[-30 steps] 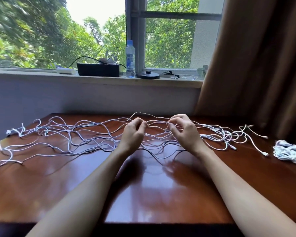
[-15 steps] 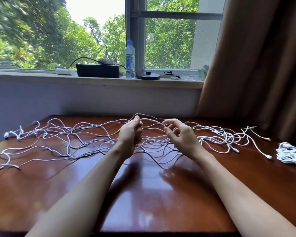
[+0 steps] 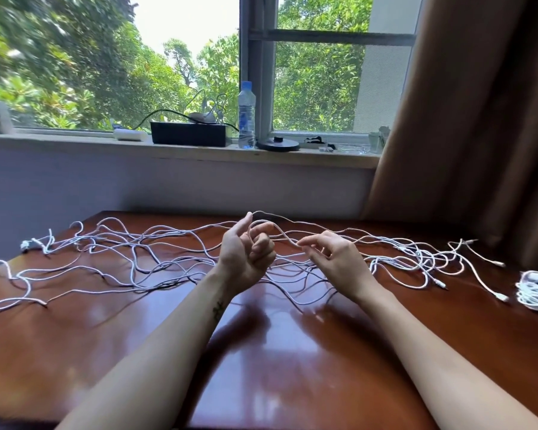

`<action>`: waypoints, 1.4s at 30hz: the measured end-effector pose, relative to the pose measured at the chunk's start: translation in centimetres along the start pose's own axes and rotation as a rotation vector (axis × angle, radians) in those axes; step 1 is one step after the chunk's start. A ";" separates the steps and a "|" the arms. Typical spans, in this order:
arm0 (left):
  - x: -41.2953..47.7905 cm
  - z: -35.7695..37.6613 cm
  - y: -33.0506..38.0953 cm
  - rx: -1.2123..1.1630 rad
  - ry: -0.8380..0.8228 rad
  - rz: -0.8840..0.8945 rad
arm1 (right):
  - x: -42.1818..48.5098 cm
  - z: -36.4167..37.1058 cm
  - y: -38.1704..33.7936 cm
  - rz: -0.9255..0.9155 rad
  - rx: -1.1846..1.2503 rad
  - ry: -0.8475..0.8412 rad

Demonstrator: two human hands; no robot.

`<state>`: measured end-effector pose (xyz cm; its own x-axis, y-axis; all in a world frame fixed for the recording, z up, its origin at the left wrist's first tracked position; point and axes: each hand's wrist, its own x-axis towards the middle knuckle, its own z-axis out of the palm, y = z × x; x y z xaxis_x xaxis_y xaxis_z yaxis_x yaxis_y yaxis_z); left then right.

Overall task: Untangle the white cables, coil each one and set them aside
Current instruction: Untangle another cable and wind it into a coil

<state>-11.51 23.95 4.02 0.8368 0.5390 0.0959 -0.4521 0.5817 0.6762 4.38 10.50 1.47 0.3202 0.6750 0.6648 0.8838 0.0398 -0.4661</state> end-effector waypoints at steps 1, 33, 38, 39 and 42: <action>-0.1 0.0 0.0 0.000 -0.014 -0.009 | 0.0 0.1 0.0 -0.004 -0.010 -0.005; 1.8 -1.5 -0.7 0.536 0.243 0.472 | -0.7 1.2 -2.6 -0.141 -0.116 -0.096; 1.8 -1.8 -1.4 0.759 0.181 0.577 | -0.4 1.0 -3.0 -0.076 -0.311 0.029; 1.8 -1.9 -1.4 0.786 0.177 0.596 | -0.4 0.8 -2.9 -0.031 -0.361 0.023; 1.8 -2.2 -1.4 0.809 0.165 0.628 | -0.4 0.2 -2.8 0.076 -0.492 -0.035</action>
<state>-10.05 25.43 1.68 0.4423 0.7156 0.5406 -0.3986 -0.3831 0.8333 1.73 10.31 2.39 0.3857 0.6872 0.6156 0.9174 -0.3568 -0.1765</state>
